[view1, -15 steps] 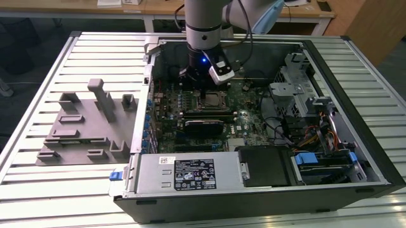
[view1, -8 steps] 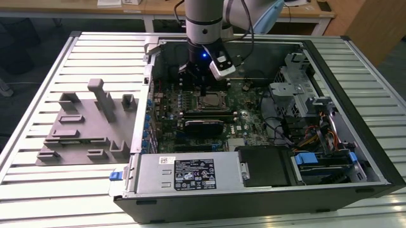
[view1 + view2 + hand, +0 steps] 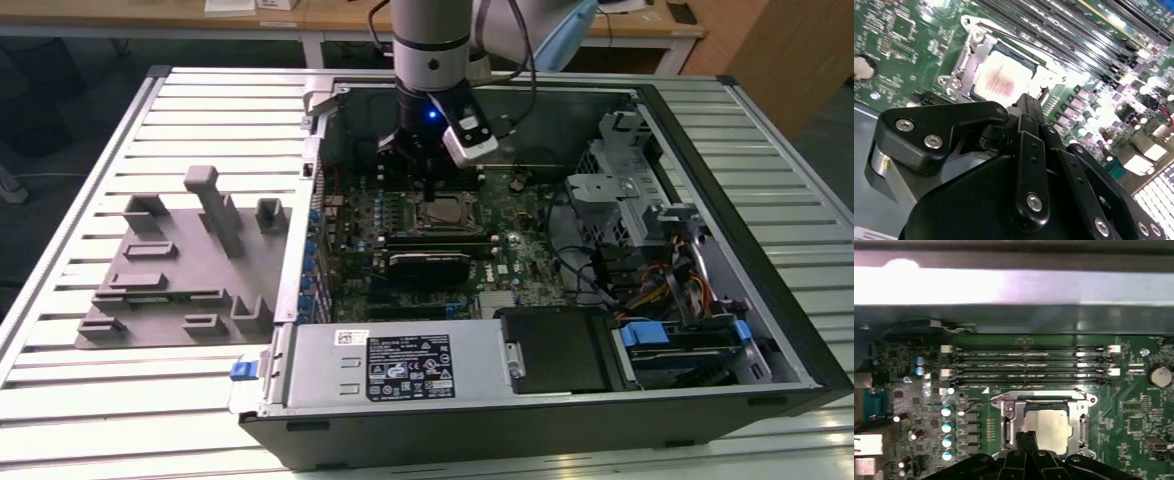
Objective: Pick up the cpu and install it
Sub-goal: 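Close the cpu cover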
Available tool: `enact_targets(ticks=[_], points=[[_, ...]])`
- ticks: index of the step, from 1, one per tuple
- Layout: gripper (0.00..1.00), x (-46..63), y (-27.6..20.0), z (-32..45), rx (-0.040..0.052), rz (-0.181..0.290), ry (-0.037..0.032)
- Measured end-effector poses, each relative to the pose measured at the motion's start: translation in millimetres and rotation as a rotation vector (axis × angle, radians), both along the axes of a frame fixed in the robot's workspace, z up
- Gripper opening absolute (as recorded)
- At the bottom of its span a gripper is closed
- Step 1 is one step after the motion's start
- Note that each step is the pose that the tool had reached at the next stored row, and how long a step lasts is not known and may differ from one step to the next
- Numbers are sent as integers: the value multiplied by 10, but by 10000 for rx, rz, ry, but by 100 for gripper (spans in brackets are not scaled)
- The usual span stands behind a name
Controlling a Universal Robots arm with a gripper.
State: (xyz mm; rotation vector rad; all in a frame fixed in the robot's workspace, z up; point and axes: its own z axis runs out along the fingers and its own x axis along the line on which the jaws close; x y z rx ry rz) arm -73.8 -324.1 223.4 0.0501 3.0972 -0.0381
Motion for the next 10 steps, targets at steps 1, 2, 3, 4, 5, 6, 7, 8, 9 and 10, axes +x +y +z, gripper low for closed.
enact_targets(ticks=[1, 2, 3, 4, 5, 6, 7, 8, 9, 10], points=[[11, 25, 0, 0, -2, -2, 0], [11, 53, 0, 0, -3, -4, 0], [11, 85, 0, 0, -5, -7, 0], [11, 116, 0, 0, -7, -10, 0], [11, 150, 0, 0, -9, -10, 0], [11, 179, 0, 0, -10, -11, 0], [11, 202, 0, 0, -11, -13, 0], [11, 218, 0, 0, -12, -14, 0], [11, 224, -1, 1, -14, -12, 1], [11, 224, -1, 1, -15, -13, 1]])
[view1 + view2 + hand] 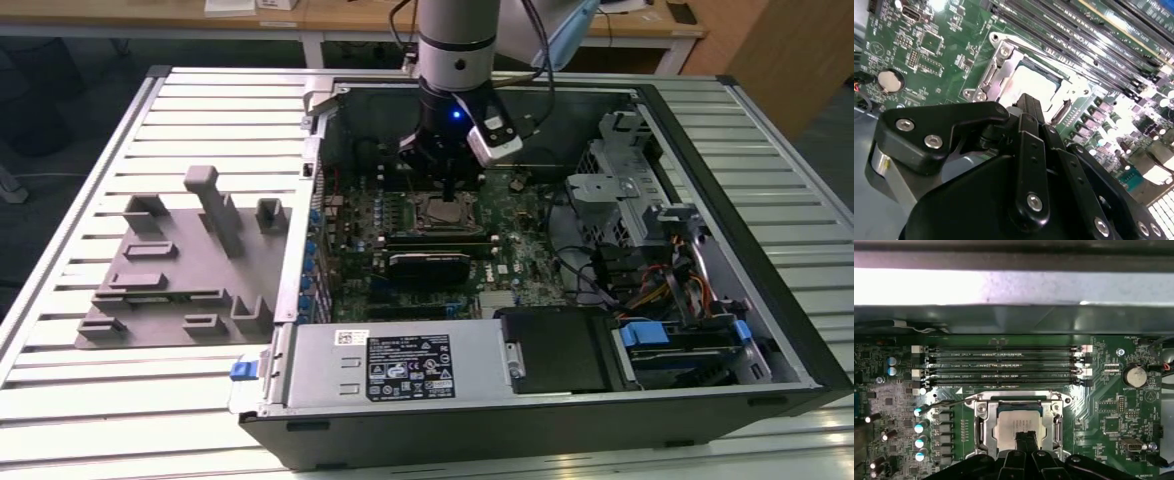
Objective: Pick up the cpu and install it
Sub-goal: 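Close the cpu cover, then install the first cpu locking lever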
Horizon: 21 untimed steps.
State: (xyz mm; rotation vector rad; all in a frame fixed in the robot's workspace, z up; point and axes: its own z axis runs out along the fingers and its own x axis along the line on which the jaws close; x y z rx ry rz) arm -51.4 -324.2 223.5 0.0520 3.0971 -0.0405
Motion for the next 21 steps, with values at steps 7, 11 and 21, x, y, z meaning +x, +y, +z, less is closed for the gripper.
enact_targets(ticks=[7, 11, 21], points=[[11, 0, 0, 77, 0, -1, 0], [11, 1, 1, 132, 0, 0, -1], [11, 1, 1, 153, 0, 0, 0]])
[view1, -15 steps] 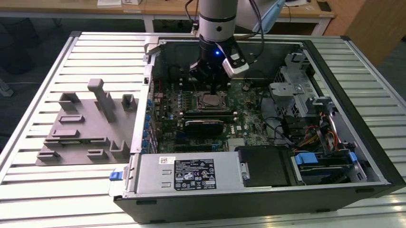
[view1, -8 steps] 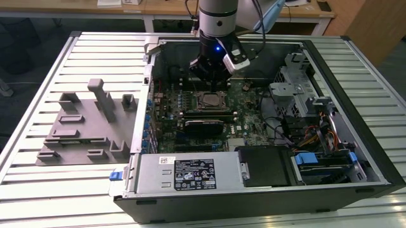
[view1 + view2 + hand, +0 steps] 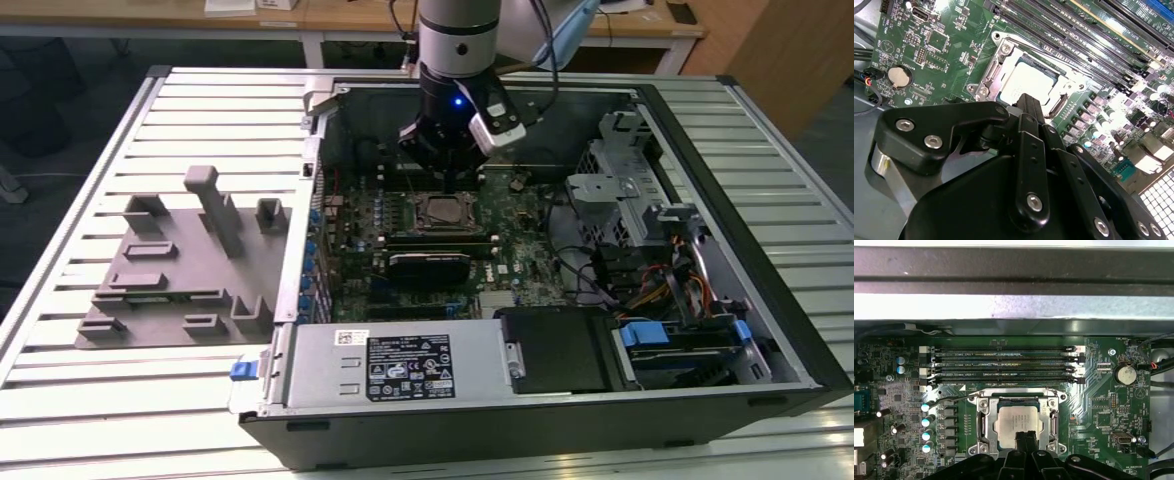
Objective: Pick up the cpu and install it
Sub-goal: 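Install the first cpu locking lever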
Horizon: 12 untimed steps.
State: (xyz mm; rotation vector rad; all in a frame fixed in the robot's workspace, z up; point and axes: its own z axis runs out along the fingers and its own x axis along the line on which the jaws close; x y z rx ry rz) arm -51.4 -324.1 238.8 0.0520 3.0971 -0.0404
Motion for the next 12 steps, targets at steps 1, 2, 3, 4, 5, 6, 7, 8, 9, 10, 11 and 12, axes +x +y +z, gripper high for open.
enact_targets(ticks=[1, 2, 3, 4, 5, 6, 7, 8, 9, 10, 11, 12], points=[[11, 0, 0, 0, 0, 0, 0], [11, 0, 0, 0, 0, 0, 0], [11, 0, 0, 0, 0, 0, 0], [11, 0, 0, 0, 0, 0, 0], [11, 0, 0, 0, 0, 0, 0], [11, 0, 0, 0, 0, 0, -1], [11, -1, 0, 0, 0, 0, -1], [11, -6, 0, 1, -1, 0, 1], [11, -17, 0, 1, -2, 0, 1], [11, -29, 0, 1, -1, 0, 0], [11, -40, 0, 1, -1, 0, 0], [11, -52, 0, 1, 0, 0, 0]])
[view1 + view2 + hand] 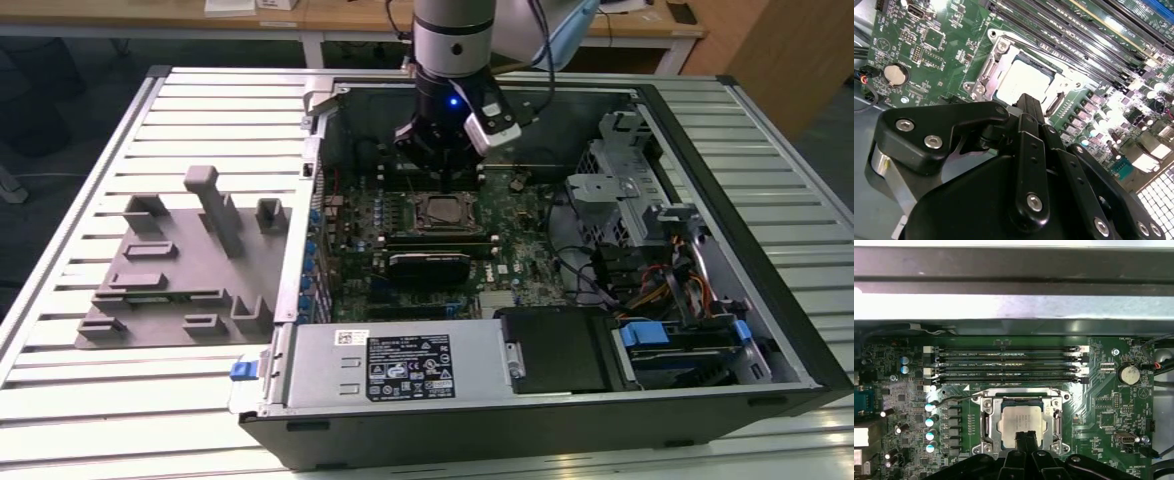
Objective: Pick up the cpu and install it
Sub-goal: 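Install the first cpu locking lever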
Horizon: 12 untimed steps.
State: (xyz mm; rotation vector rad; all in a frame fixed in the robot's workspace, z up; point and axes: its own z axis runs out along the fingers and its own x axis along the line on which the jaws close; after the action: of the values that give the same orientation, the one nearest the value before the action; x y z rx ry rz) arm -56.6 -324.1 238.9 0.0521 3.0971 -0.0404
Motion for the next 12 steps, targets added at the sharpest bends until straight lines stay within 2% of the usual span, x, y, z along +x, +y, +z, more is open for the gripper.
enact_targets(ticks=[12], points=[[11, -161, 0, 0, 0, -1, -1]])
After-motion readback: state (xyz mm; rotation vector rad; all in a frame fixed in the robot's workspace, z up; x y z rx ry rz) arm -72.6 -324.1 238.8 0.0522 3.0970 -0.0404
